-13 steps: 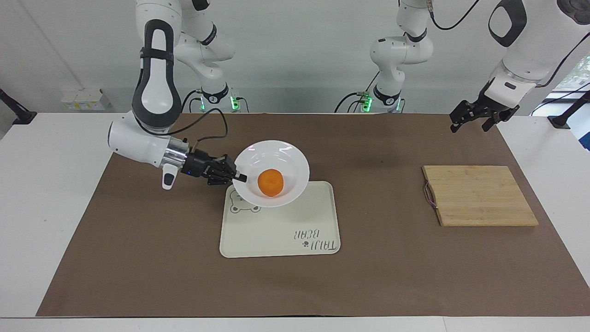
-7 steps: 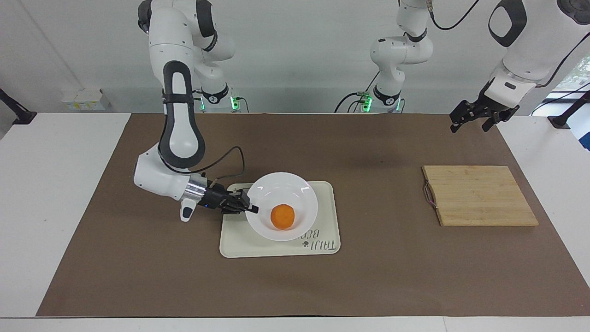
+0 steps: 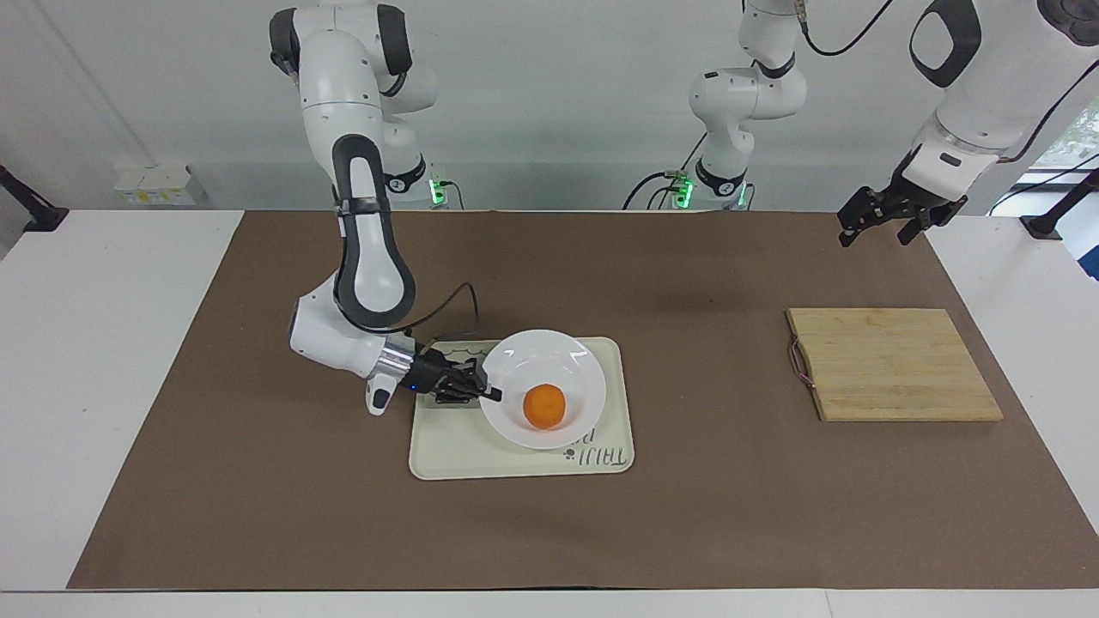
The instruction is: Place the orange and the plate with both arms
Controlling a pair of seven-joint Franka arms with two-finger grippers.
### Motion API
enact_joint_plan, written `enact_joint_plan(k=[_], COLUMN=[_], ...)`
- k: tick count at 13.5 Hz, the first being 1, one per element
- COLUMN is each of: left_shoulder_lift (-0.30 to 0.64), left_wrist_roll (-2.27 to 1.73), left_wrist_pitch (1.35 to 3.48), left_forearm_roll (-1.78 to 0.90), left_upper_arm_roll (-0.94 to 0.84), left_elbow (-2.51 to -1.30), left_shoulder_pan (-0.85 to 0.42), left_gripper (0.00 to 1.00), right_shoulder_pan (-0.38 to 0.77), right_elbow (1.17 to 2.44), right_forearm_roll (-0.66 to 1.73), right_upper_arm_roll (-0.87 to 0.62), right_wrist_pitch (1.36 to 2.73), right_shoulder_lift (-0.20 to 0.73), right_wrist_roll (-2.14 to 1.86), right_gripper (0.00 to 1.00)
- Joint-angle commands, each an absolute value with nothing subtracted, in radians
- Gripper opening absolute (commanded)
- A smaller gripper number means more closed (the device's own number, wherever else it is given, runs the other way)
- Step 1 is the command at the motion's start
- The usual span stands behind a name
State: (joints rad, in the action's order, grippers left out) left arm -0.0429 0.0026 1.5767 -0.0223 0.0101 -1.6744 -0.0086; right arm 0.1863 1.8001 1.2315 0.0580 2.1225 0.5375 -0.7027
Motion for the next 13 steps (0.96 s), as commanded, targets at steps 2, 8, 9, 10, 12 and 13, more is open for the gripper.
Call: enact_joint_plan(k=[2, 8, 9, 10, 12, 13], left_shoulder_lift=[-0.066, -0.066, -0.066, -0.066, -0.066, -0.066], left_wrist_roll=[0.005, 0.005, 0.005, 0.005, 0.005, 0.005], left_wrist_pitch=[1.589, 1.589, 1.589, 1.589, 1.589, 1.589], left_forearm_roll=[-0.005, -0.006, -0.005, -0.005, -0.005, -0.005], left_upper_arm_roll=[0.009, 0.009, 0.009, 0.009, 0.009, 0.009], left_elbow=[-1.697, -1.697, -1.697, -1.697, -1.697, -1.697], left_shoulder_pan=[-0.006, -0.006, -0.006, -0.006, -0.006, -0.008], left_gripper=[1.00, 1.00, 1.00, 1.00, 1.00, 1.00], right_shoulder_pan=[0.166, 0.141, 0.146, 0.146, 0.140, 0.138], right_elbow=[1.835, 1.829, 1.818, 1.807, 1.795, 1.795], right_forearm_roll=[1.250, 1.188, 1.152, 1.108, 1.016, 0.997], right_upper_arm_roll=[0.051, 0.054, 0.057, 0.061, 0.064, 0.066], right_wrist_pitch=[2.120, 2.120, 2.123, 2.123, 2.120, 2.121], right_shoulder_lift=[0.522, 0.520, 0.514, 0.506, 0.473, 0.456], right_wrist_roll=[-0.756, -0.747, -0.736, -0.706, -0.634, -0.608], right_gripper=[0.00, 0.72, 1.00, 1.00, 1.00, 1.00])
